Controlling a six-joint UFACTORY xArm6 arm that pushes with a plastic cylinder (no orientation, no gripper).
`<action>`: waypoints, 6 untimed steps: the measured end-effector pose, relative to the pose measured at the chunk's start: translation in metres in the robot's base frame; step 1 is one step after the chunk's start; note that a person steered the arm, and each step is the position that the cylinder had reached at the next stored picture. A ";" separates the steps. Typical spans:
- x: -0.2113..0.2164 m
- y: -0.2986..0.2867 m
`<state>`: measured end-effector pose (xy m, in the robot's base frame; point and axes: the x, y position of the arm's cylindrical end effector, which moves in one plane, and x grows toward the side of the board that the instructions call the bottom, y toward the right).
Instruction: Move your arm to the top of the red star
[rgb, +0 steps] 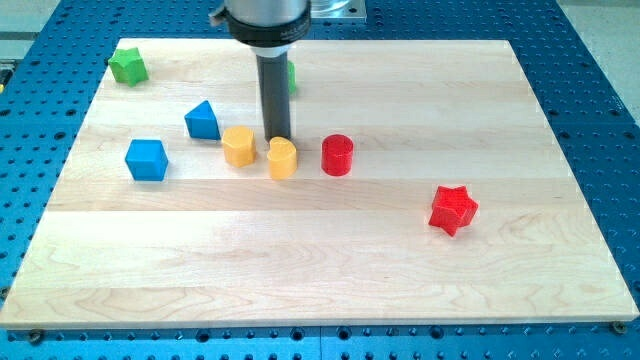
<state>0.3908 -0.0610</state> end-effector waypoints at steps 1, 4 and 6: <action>0.016 -0.027; 0.007 0.007; 0.002 0.153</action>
